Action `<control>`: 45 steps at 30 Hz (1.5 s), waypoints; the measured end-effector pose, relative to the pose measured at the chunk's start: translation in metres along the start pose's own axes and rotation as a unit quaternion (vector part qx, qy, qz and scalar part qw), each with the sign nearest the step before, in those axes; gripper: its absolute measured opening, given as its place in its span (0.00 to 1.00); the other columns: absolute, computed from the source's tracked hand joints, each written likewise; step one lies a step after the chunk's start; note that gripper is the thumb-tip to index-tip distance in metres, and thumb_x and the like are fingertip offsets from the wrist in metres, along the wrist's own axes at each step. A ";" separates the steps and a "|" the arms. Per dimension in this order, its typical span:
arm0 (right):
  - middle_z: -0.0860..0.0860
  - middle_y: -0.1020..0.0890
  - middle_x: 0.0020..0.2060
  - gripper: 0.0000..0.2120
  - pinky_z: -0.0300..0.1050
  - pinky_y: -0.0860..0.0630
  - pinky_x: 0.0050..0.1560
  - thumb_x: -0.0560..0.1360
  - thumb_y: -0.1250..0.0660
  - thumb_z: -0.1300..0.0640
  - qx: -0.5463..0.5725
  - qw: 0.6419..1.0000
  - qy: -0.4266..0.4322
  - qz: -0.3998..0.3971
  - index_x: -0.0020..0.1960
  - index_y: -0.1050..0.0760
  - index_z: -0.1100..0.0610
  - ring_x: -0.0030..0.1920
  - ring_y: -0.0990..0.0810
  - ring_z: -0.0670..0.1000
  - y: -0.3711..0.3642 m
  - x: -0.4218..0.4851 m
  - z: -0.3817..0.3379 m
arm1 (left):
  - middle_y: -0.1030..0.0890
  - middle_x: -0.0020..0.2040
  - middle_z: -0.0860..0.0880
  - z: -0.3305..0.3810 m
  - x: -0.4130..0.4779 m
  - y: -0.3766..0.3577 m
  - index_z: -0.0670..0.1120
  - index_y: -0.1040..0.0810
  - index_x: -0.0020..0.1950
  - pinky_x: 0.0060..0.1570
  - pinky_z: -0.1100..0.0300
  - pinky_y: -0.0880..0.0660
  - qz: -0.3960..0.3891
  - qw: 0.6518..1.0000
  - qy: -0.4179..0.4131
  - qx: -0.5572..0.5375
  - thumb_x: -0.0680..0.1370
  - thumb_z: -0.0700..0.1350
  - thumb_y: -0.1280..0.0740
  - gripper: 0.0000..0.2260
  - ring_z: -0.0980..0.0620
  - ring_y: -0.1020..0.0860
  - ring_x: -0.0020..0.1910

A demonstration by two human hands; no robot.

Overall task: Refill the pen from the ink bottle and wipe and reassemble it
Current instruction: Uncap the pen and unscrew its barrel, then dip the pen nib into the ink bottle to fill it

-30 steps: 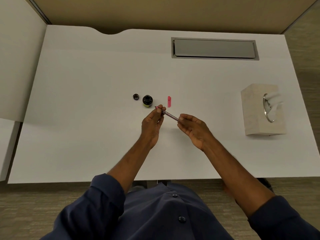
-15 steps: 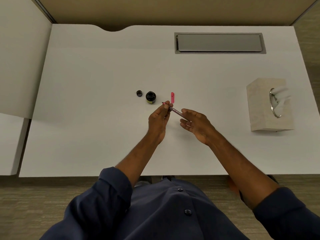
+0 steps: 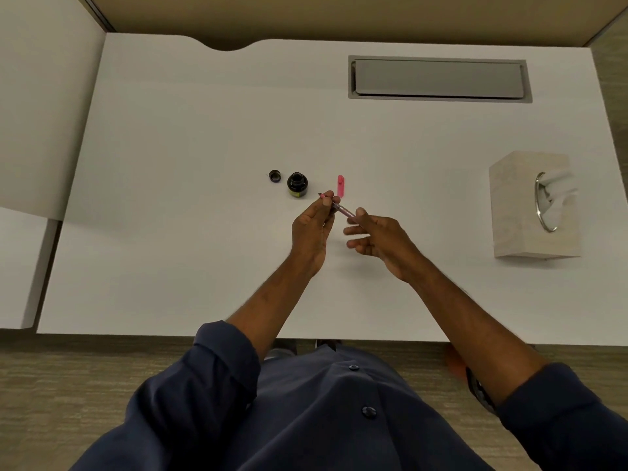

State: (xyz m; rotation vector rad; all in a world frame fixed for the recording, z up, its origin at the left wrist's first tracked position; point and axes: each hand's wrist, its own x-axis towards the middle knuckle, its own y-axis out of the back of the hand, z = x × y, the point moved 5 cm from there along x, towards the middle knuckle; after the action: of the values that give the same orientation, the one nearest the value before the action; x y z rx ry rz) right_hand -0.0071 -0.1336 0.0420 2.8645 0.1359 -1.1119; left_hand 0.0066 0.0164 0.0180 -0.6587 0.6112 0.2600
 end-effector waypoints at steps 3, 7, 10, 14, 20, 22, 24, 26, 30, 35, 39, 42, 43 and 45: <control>0.53 0.15 0.44 0.14 0.38 0.22 0.42 0.83 0.36 0.50 -0.028 0.999 0.040 0.014 0.57 0.17 0.58 0.39 0.19 0.47 0.003 0.001 -0.001 | 0.13 0.48 0.48 0.001 0.001 0.001 0.41 0.19 0.62 0.67 0.56 0.26 -0.001 1.000 -0.003 0.006 0.82 0.40 0.35 0.10 0.53 0.17 0.54; 0.49 0.14 0.46 0.08 0.36 0.22 0.44 0.76 0.25 0.58 -0.095 0.981 0.131 0.103 0.54 0.16 0.56 0.45 0.17 0.46 0.015 0.001 -0.007 | 0.13 0.48 0.48 -0.003 0.002 0.002 0.43 0.17 0.56 0.68 0.54 0.27 0.016 1.000 0.005 -0.016 0.82 0.39 0.34 0.07 0.52 0.16 0.53; 0.47 0.14 0.46 0.09 0.30 0.24 0.44 0.72 0.22 0.61 -0.129 0.957 0.196 0.173 0.51 0.17 0.58 0.45 0.17 0.43 0.024 -0.001 -0.012 | 0.13 0.47 0.47 0.000 0.005 -0.001 0.42 0.17 0.57 0.66 0.55 0.25 0.027 0.999 0.006 -0.038 0.81 0.39 0.34 0.07 0.52 0.16 0.52; 0.46 0.15 0.45 0.10 0.27 0.25 0.41 0.72 0.21 0.57 -0.138 0.955 0.202 0.169 0.51 0.18 0.57 0.43 0.18 0.41 0.027 0.001 -0.010 | 0.13 0.47 0.48 0.007 0.012 -0.006 0.43 0.17 0.56 0.66 0.56 0.25 0.030 0.998 0.004 -0.047 0.82 0.40 0.34 0.07 0.53 0.16 0.51; 0.49 0.15 0.48 0.08 0.26 0.28 0.47 0.73 0.22 0.58 -0.198 0.940 0.214 0.179 0.50 0.17 0.56 0.50 0.19 0.47 0.047 0.007 0.003 | 0.14 0.47 0.49 0.020 0.022 0.000 0.44 0.18 0.54 0.69 0.55 0.29 0.053 0.996 0.006 -0.067 0.81 0.42 0.33 0.06 0.53 0.17 0.53; 0.50 0.15 0.49 0.09 0.25 0.28 0.46 0.72 0.22 0.57 -0.210 0.938 0.201 0.189 0.52 0.16 0.56 0.49 0.19 0.48 0.056 0.013 0.011 | 0.15 0.48 0.49 0.024 0.024 0.003 0.45 0.18 0.54 0.69 0.55 0.29 0.054 0.996 0.005 -0.067 0.81 0.43 0.33 0.05 0.53 0.18 0.54; 0.50 0.16 0.48 0.10 0.27 0.28 0.43 0.72 0.22 0.55 -0.239 0.932 0.185 0.200 0.52 0.16 0.55 0.47 0.19 0.49 0.062 0.022 0.018 | 0.15 0.48 0.50 0.026 0.026 0.005 0.45 0.18 0.55 0.69 0.55 0.29 0.053 0.996 0.011 -0.065 0.81 0.44 0.33 0.06 0.54 0.18 0.54; 0.51 0.15 0.47 0.09 0.34 0.27 0.44 0.73 0.22 0.54 -0.264 0.928 0.160 0.210 0.52 0.15 0.54 0.46 0.18 0.50 0.065 0.035 0.025 | 0.15 0.48 0.50 0.026 0.027 0.006 0.45 0.18 0.55 0.69 0.55 0.29 0.054 0.996 0.023 -0.062 0.81 0.44 0.32 0.06 0.55 0.18 0.53; 0.49 0.15 0.43 0.07 0.49 0.20 0.49 0.72 0.22 0.52 -0.298 0.920 0.125 0.219 0.48 0.17 0.52 0.46 0.16 0.52 0.062 0.061 0.031 | 0.15 0.45 0.51 0.021 0.026 0.008 0.45 0.18 0.54 0.69 0.54 0.29 0.050 0.996 0.056 -0.039 0.80 0.45 0.32 0.06 0.55 0.17 0.50; 0.44 0.17 0.39 0.09 0.48 0.21 0.46 0.70 0.21 0.51 -0.316 0.915 0.121 0.218 0.46 0.19 0.53 0.43 0.17 0.50 0.047 0.089 0.026 | 0.15 0.48 0.52 0.015 0.026 0.020 0.45 0.18 0.56 0.70 0.54 0.29 0.042 0.996 0.076 -0.008 0.82 0.44 0.34 0.07 0.56 0.18 0.52; 0.46 0.17 0.39 0.10 0.46 0.24 0.42 0.69 0.22 0.52 -0.323 0.911 0.133 0.219 0.44 0.20 0.54 0.42 0.18 0.50 0.036 0.108 0.021 | 0.15 0.48 0.51 0.015 0.030 0.027 0.45 0.17 0.53 0.71 0.53 0.29 0.051 0.995 0.083 -0.011 0.82 0.44 0.34 0.06 0.55 0.18 0.52; 0.47 0.17 0.39 0.11 0.45 0.25 0.42 0.69 0.21 0.51 -0.325 0.908 0.133 0.226 0.43 0.21 0.54 0.42 0.18 0.50 0.032 0.116 0.017 | 0.15 0.49 0.50 0.016 0.034 0.028 0.44 0.17 0.53 0.70 0.52 0.29 0.054 0.994 0.091 -0.016 0.81 0.45 0.33 0.07 0.53 0.19 0.54; 0.47 0.16 0.39 0.11 0.45 0.25 0.42 0.69 0.21 0.51 -0.323 0.909 0.133 0.227 0.43 0.21 0.54 0.42 0.18 0.50 0.031 0.118 0.015 | 0.15 0.49 0.49 0.016 0.035 0.027 0.44 0.17 0.53 0.70 0.52 0.28 0.053 0.994 0.094 -0.018 0.81 0.45 0.33 0.07 0.52 0.19 0.55; 0.48 0.16 0.40 0.12 0.45 0.25 0.42 0.68 0.20 0.50 -0.322 0.909 0.135 0.227 0.43 0.21 0.53 0.42 0.18 0.50 0.030 0.120 0.014 | 0.15 0.50 0.48 0.016 0.038 0.025 0.43 0.17 0.54 0.70 0.52 0.28 0.049 0.994 0.097 -0.019 0.81 0.45 0.33 0.07 0.51 0.19 0.57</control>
State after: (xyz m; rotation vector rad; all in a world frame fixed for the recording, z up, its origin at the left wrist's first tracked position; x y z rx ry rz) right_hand 0.0748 -0.1574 -0.0480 2.2554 -0.1274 -0.4577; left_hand 0.0338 0.0475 -0.0077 -0.6975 0.8285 0.3014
